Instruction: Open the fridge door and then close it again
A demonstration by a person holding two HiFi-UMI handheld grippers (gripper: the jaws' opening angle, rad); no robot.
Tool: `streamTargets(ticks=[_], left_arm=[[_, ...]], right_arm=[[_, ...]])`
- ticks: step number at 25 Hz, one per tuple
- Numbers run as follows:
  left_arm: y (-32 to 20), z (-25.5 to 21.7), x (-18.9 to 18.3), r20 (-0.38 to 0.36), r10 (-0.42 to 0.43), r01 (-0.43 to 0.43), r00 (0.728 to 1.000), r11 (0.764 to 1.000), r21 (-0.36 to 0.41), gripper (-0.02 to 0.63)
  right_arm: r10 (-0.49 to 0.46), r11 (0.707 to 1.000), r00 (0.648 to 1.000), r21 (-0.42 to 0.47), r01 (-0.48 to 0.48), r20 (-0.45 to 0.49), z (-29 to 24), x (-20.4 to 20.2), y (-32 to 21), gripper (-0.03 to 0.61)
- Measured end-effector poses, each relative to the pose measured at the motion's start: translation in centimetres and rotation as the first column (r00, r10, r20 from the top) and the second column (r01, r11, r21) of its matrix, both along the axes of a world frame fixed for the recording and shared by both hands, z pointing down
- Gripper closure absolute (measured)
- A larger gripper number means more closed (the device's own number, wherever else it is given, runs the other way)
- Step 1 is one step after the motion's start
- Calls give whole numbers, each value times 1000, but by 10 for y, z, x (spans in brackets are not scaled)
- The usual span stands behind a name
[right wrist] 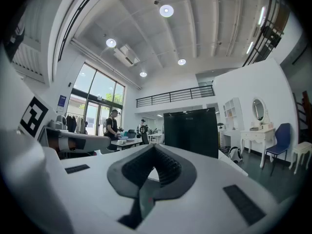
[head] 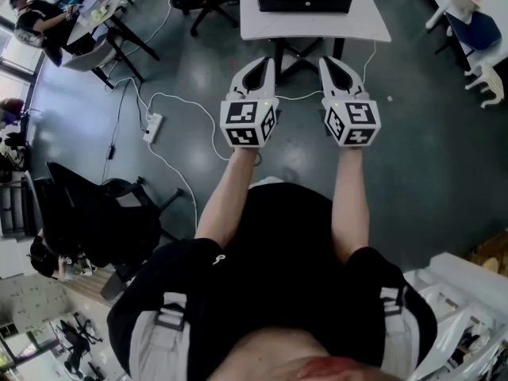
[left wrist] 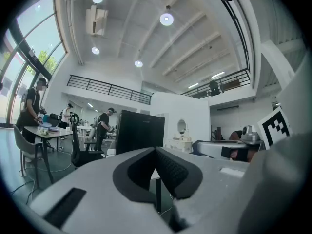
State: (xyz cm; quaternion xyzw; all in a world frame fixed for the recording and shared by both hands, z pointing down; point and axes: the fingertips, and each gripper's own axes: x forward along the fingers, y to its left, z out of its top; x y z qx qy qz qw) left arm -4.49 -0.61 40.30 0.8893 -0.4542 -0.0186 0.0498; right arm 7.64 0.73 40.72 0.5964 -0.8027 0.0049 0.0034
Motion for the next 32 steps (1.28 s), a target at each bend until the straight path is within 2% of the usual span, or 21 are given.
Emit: streamTargets(ticks=[6, 9, 16, 23, 28, 32], left_arm=[[-3, -1, -6, -2, -7, 7, 1000, 1000, 2, 615], [-11, 1, -17, -21, -23, 23, 1000, 1000, 0, 615], [-51, 32, -37, -44, -59, 57, 997, 997, -57, 615], [-144, 59, -27, -69, -35, 29, 997, 995, -95, 615], [-247, 54, -17, -69, 0, -8, 998, 993, -114, 615], [-320, 56, -19, -72, 35, -43, 997, 994, -105, 615]], right_arm=[[37, 999, 997, -12, -37, 65, 5, 12, -7, 585], [43, 998, 997, -38, -41, 65, 17, 14, -15, 586], [4, 995, 998, -97, 1, 56, 47, -5, -57, 586], [17, 992, 999, -128, -12, 40, 67, 6, -143, 585], [7, 989, 1000, -148, -3, 29, 53, 6, -244, 584], [0, 993, 1000, -120, 2, 15, 40, -7, -318, 584]])
